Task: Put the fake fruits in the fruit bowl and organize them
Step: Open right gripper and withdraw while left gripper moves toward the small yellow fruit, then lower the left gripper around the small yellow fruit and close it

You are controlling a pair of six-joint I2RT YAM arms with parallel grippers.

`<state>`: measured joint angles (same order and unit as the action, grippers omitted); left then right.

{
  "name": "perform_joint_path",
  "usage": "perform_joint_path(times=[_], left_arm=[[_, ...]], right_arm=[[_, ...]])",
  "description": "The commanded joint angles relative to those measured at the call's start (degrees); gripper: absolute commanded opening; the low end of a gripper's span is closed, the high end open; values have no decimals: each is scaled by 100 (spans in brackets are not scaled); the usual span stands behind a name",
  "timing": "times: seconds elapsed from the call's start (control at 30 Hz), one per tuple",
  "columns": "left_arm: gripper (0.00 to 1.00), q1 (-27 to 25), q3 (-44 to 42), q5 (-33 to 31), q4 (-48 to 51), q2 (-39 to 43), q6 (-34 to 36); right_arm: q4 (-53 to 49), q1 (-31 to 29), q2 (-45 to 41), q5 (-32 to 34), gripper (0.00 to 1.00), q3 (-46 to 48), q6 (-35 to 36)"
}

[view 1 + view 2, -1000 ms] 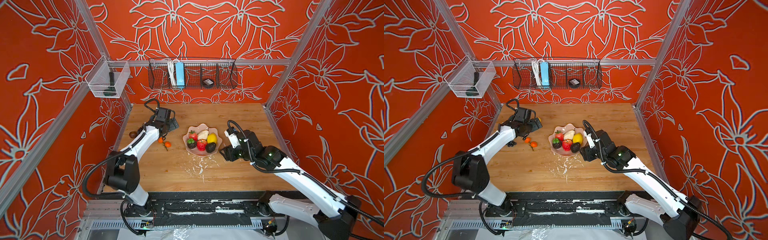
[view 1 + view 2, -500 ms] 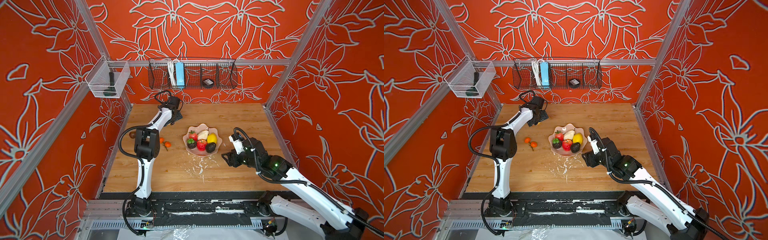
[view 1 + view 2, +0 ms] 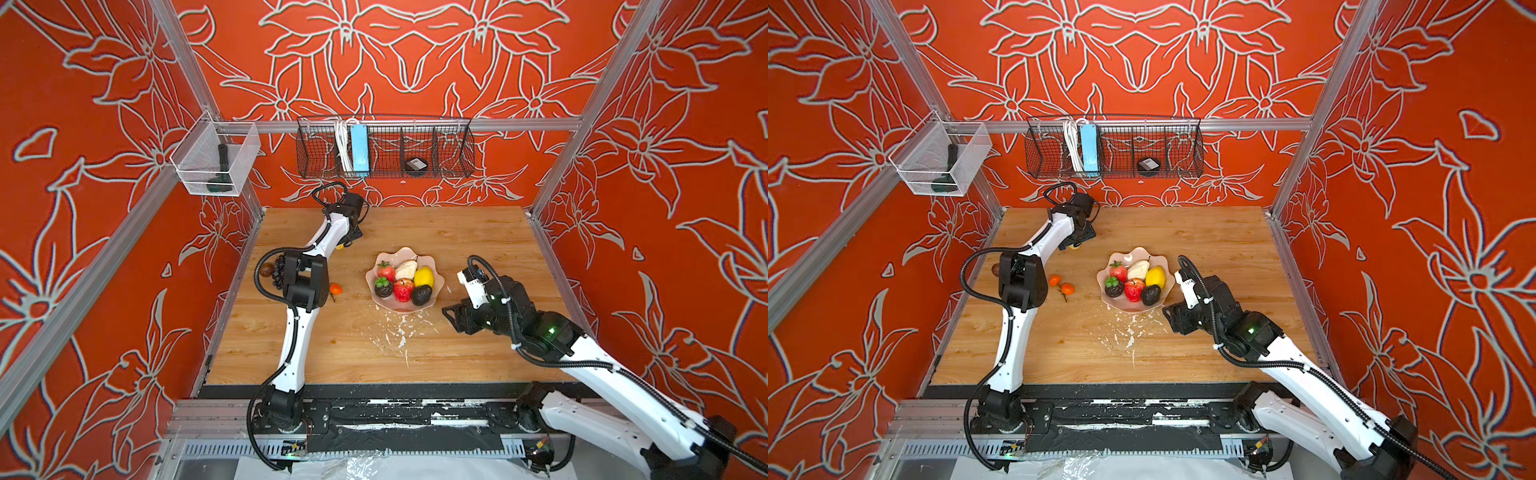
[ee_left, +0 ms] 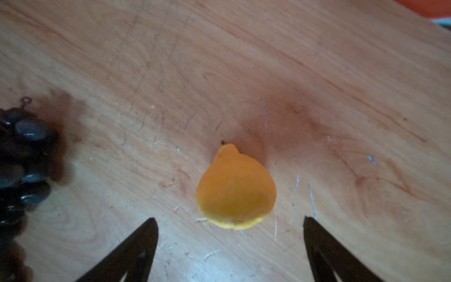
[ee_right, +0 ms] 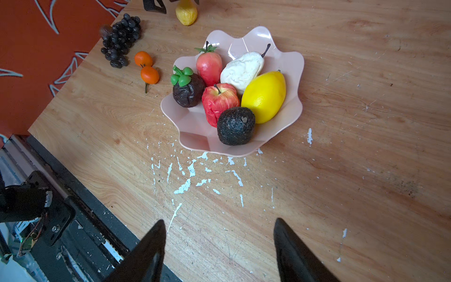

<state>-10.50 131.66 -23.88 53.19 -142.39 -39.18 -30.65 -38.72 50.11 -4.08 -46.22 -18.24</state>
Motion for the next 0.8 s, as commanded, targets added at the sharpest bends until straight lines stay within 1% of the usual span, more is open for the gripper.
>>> perform_joint_path(times=[0.0, 0.23, 0.37, 0.47, 0.53, 0.6, 0.63, 0.7, 0.77], left_arm=[[91, 53, 188, -298, 297, -192, -109], [87, 129, 246, -310, 223, -325, -57], [82, 180, 239, -304, 311, -310, -46], [78, 189, -25, -440, 272, -87, -90], [75, 196, -486, -490, -80, 189, -66], [75, 229, -755, -393, -322, 331, -47], [75, 253, -758, -332, -333, 321, -42], [78, 302, -597, -236, -199, 216, -59], [78, 355, -405, -175, -69, 84, -59]], right_arm=[[77, -21, 43, -63, 70, 40, -57], [95, -22, 78, -87, 70, 41, -57], [108, -22, 98, -67, 70, 58, -57], [121, -17, 121, -80, 71, 69, -57], [121, -19, 157, -90, 70, 62, -57], [114, -17, 190, -117, 71, 46, -57], [112, -20, 188, -119, 70, 42, -57], [104, -21, 184, -111, 71, 41, -57], [112, -19, 182, -98, 71, 49, -57]])
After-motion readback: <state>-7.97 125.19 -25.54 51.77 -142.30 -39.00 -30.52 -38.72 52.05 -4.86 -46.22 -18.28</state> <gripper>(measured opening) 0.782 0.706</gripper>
